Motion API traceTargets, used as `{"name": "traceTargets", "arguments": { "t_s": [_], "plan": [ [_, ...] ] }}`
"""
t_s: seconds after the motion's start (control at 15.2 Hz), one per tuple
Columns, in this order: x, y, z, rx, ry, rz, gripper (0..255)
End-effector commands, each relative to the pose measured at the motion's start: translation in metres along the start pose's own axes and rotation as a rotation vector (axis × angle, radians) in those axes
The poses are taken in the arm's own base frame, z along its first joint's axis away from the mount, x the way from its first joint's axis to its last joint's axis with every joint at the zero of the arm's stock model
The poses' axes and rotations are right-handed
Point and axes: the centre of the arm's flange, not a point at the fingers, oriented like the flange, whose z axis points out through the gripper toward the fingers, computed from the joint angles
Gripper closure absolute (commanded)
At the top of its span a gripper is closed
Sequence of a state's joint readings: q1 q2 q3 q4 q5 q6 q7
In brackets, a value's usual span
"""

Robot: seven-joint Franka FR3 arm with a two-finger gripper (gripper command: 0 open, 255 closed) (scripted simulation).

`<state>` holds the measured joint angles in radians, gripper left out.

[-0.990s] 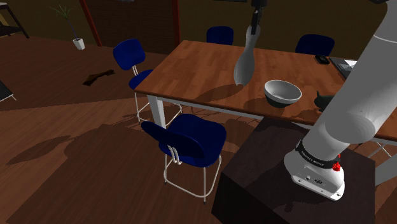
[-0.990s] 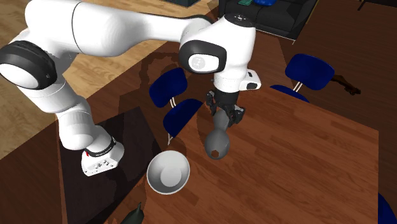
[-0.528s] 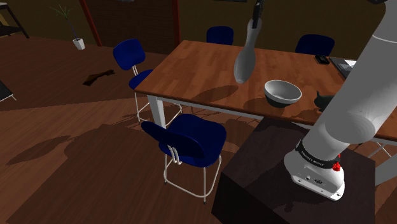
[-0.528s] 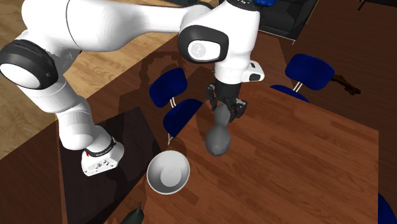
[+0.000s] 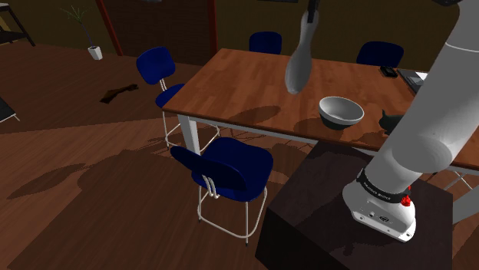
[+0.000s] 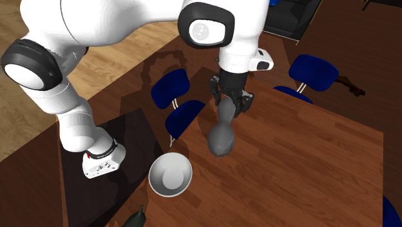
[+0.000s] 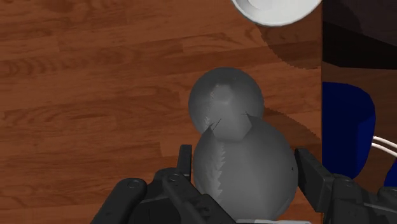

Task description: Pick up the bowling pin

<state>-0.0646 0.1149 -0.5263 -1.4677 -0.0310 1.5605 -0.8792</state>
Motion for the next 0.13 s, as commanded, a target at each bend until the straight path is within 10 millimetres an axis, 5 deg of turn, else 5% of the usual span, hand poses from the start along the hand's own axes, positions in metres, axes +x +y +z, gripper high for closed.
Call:
{"name": "traceTargets", "arguments": {
  "t_s": [0.0, 0.07],
  "plan": [
    [-0.0009, 0.0006, -0.0083, -0.002, 0.002, 0.0, 255],
    [-0.001, 0.0005, -0.0083, -0.002, 0.002, 0.0, 255]
  ]
}}
